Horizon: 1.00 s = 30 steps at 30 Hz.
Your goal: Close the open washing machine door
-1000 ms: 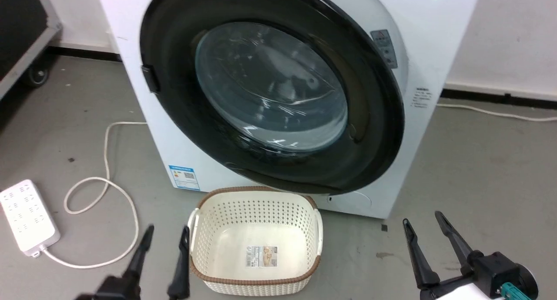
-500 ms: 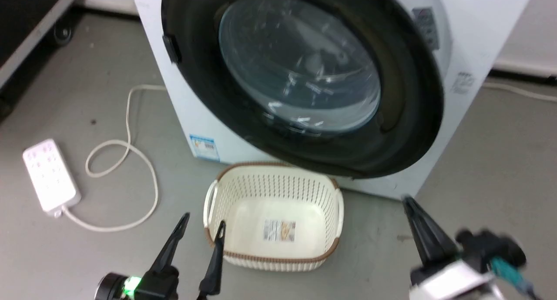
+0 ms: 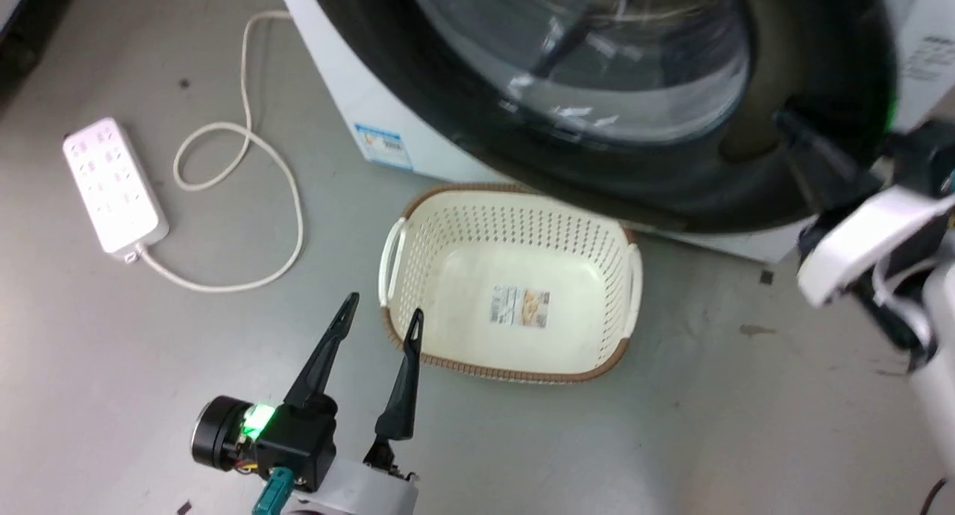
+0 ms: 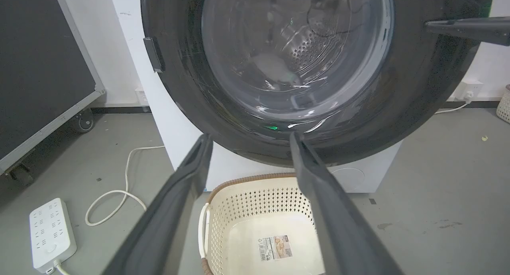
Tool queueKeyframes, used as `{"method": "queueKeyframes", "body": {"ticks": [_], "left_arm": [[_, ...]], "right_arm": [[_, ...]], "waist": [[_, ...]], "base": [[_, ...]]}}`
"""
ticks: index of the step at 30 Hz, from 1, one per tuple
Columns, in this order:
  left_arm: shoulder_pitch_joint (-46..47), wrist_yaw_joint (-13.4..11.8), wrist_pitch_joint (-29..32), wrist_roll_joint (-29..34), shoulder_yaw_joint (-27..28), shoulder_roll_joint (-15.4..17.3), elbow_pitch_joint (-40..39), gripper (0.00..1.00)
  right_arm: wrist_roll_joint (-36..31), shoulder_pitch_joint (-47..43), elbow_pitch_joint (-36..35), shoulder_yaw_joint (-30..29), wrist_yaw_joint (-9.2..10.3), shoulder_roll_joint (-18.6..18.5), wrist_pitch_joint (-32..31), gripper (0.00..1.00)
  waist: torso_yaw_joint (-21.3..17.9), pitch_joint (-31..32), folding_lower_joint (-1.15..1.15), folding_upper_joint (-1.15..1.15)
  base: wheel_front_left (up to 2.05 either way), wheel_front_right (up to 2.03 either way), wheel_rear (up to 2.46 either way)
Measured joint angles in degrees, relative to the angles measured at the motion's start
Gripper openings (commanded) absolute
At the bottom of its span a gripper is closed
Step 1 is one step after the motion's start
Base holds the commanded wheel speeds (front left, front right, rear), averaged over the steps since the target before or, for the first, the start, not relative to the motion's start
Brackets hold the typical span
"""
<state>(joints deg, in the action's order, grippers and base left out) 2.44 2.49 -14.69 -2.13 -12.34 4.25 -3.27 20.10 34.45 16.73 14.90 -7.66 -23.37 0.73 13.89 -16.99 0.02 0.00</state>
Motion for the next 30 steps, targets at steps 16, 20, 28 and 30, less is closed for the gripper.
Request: {"method": "queueKeyframes", "body": {"ticks": [16, 20, 28, 30], "left_arm": [[2.95, -0.36, 0.0, -0.08, -1.87, -0.98, 0.71, 1.0], [3.21, -0.38, 0.01, -0.27, -1.21, -1.07, 1.04, 1.0], [0.39, 0.23, 0.01, -2.61, 1.78, -1.02, 4.01, 1.0], [-0.63, 0.26, 0.01, -2.64, 2.66, -0.98, 4.79, 1.0]], "right_arm": [[-3.72, 14.88, 16.44, -4.57, -0.46, 0.36, 0.12, 0.0], [-3.89, 14.75, 18.73, -4.76, -0.4, 1.44, 2.6, 0.45], [-3.05, 6.78, 17.41, -4.37, 0.12, 4.52, 10.51, 1.0], [-4.11, 2.72, 15.93, -4.82, 0.13, 5.55, 11.65, 1.0]], "waist": [[1.07, -4.48, -0.02, 0.0], [0.46, -2.86, -0.02, 0.0], [-2.1, 3.32, -0.02, 0.0], [-3.05, 5.25, -0.03, 0.0]], "base": [[0.0, 0.0, 0.0], [0.0, 0.0, 0.0], [0.0, 0.0, 0.0], [0.0, 0.0, 0.0]]}}
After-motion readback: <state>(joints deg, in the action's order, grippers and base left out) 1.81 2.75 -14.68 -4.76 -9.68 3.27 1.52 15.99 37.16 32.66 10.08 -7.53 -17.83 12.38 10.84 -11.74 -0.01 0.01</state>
